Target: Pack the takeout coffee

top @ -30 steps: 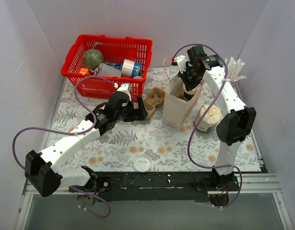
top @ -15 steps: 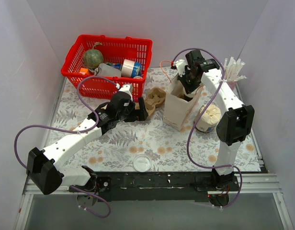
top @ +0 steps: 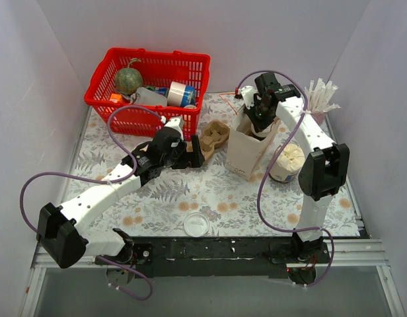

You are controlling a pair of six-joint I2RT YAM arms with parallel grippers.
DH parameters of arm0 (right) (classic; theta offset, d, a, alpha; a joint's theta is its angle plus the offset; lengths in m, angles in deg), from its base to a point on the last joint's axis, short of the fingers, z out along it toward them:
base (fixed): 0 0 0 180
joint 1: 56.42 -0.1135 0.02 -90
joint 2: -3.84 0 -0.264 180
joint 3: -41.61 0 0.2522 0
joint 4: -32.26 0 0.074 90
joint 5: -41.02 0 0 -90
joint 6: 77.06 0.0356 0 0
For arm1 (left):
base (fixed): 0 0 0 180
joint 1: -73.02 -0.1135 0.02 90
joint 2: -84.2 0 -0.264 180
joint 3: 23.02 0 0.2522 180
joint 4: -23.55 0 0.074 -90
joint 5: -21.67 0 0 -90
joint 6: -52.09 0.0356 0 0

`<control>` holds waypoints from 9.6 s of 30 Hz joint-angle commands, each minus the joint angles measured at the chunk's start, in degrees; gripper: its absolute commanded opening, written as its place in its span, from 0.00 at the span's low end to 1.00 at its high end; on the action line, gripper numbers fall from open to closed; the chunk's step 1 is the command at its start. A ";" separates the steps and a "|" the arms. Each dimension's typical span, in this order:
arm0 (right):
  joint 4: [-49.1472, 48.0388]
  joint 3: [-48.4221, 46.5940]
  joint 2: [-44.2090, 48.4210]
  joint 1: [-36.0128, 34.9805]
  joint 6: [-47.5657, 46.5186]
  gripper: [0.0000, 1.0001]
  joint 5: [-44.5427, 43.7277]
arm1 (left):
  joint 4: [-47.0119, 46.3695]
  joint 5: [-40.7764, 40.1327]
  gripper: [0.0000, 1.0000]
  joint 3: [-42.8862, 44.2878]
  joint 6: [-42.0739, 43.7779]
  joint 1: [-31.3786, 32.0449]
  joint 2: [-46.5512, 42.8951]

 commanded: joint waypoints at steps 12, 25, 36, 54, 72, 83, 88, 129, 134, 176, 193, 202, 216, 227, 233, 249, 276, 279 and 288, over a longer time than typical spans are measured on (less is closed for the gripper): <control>-1.75 0.81 -0.26 0.00 1.09 0.11 -0.76 | -0.72 0.64 0.98 -0.92 0.66 -0.30 -1.08; -1.48 -0.78 1.67 0.00 3.20 0.32 -2.70 | -0.81 0.99 0.98 -0.92 0.58 -0.30 -1.70; -3.77 -3.41 6.68 0.00 6.01 0.38 -4.63 | -1.42 2.40 0.98 -0.57 0.22 -0.30 -2.40; -17.90 -1.51 20.63 0.08 13.56 0.77 -9.55 | -3.27 1.35 0.98 -1.45 -2.15 -0.30 -4.33; -22.67 1.16 24.71 0.17 15.85 0.76 -5.16 | -6.43 1.08 0.98 -2.85 -1.36 -0.30 -4.60; -21.79 2.39 23.21 0.17 15.06 0.76 -4.63 | -6.34 1.26 0.98 -3.03 -1.45 -0.30 -4.60; -21.08 2.65 23.21 0.17 14.97 0.74 -4.90 | -6.26 1.70 0.98 -2.94 -1.62 -0.30 -4.42; -20.29 17.06 14.24 3.78 23.15 0.45 -3.40 | -6.34 1.52 0.98 -3.91 -2.68 -0.30 -3.81; -20.64 17.33 14.42 3.95 23.15 0.44 -3.40 | -6.26 1.70 0.98 -3.38 -2.68 -0.30 -3.45; -31.62 24.53 20.21 4.04 12.86 0.70 -2.78 | -16.45 11.88 0.98 34.49 -3.83 0.48 29.39; -39.72 35.87 32.25 5.36 23.59 0.68 -1.66 | -2.57 0.91 0.47 54.53 7.86 8.48 44.45; -38.75 40.09 39.46 5.27 25.87 0.67 7.67 | -0.90 -13.15 0.07 51.30 15.43 14.54 39.36; -35.32 37.80 36.48 4.92 15.24 0.68 3.11 | -0.89 -7.01 0.00 42.94 11.12 15.08 29.16; -41.21 45.71 34.46 4.66 14.10 0.66 5.47 | -1.42 -2.35 0.00 42.50 7.36 15.08 29.15; -42.09 47.74 32.44 3.96 14.71 0.65 4.60 | -1.42 -1.03 0.00 43.11 5.50 15.08 30.47; -44.73 51.34 26.55 0.70 18.66 0.63 3.99 | -3.00 3.45 0.00 42.76 -1.44 14.99 33.81; -40.68 52.84 18.11 -1.59 24.47 0.41 -8.85 | -1.86 -5.07 0.00 41.62 -2.50 14.99 35.39; -40.16 52.49 18.02 -1.76 24.47 0.36 -9.37 | -1.42 -5.69 0.00 41.79 -2.41 14.99 35.40; -40.50 51.17 21.09 -1.85 25.87 0.01 -7.36 | -1.24 -7.00 0.00 40.56 -2.68 14.99 34.52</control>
